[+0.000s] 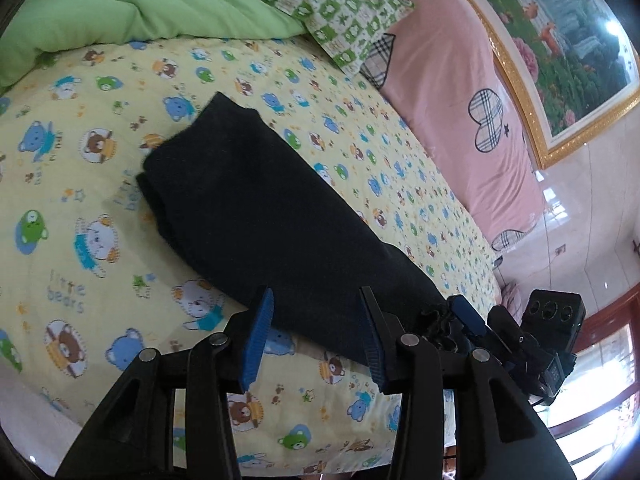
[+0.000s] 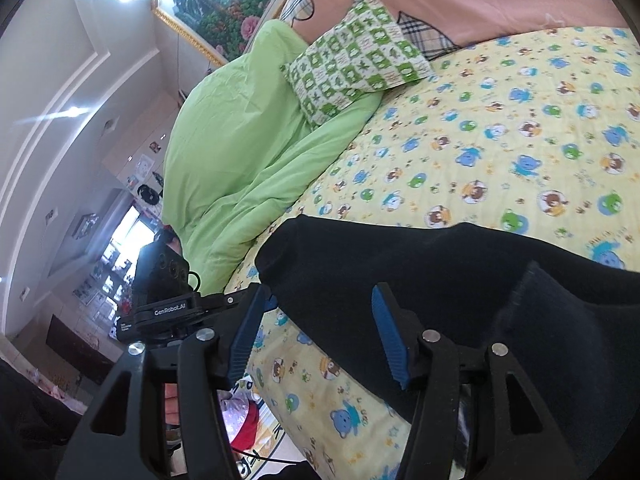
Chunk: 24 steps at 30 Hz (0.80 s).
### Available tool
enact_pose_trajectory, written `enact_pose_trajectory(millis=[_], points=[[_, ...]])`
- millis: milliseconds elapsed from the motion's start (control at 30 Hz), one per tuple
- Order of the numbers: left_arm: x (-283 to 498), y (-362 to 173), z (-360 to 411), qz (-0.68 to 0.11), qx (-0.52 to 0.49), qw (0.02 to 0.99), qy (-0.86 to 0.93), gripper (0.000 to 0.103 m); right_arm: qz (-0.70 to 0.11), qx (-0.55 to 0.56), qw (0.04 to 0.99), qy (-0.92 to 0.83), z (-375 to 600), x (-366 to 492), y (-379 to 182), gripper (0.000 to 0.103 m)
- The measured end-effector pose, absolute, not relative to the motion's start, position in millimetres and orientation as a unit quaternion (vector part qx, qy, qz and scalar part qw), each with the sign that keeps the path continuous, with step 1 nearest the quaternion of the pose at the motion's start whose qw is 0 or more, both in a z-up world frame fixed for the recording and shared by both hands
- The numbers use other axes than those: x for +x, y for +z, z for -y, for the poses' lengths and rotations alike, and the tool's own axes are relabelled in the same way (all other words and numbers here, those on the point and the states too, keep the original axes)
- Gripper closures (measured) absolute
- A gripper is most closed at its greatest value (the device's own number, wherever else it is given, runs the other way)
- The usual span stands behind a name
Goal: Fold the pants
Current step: 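Lower the folded pants onto the quilt and open both grippers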
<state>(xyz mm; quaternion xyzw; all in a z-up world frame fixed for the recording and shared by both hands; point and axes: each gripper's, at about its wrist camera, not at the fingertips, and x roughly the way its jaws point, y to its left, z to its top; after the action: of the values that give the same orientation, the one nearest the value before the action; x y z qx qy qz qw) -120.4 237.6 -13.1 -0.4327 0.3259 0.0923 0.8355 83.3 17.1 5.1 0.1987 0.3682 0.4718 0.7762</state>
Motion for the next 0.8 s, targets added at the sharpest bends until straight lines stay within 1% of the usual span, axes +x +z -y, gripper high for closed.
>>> enact_pose_trajectory(millis=[167, 467, 567, 800], points=[[-143.7, -16.9, -259.8, -0.315, -0.449, 0.826, 0.13, 0.06, -0.377, 0.183, 0.765, 0.49, -44.3, 92.1, 5.9, 0.045], [-153.8, -32.0, -279.2, -0.318, -0.465, 0.81, 0.163, 0.06, -0.38, 0.152, 0.756, 0.512, -83.4, 112.0, 20.2, 0.045], [-154.0, -35.3, -282.5, -0.314, -0.471, 0.807, 0.169, 0.056, -0.382, 0.148, 0.754, 0.514, -92.9, 119.8, 24.1, 0.045], [-154.8, -44.8, -291.6, -0.311, -0.478, 0.799, 0.188, 0.055, -0.393, 0.13, 0.748, 0.519, -121.8, 136.5, 25.6, 0.045]])
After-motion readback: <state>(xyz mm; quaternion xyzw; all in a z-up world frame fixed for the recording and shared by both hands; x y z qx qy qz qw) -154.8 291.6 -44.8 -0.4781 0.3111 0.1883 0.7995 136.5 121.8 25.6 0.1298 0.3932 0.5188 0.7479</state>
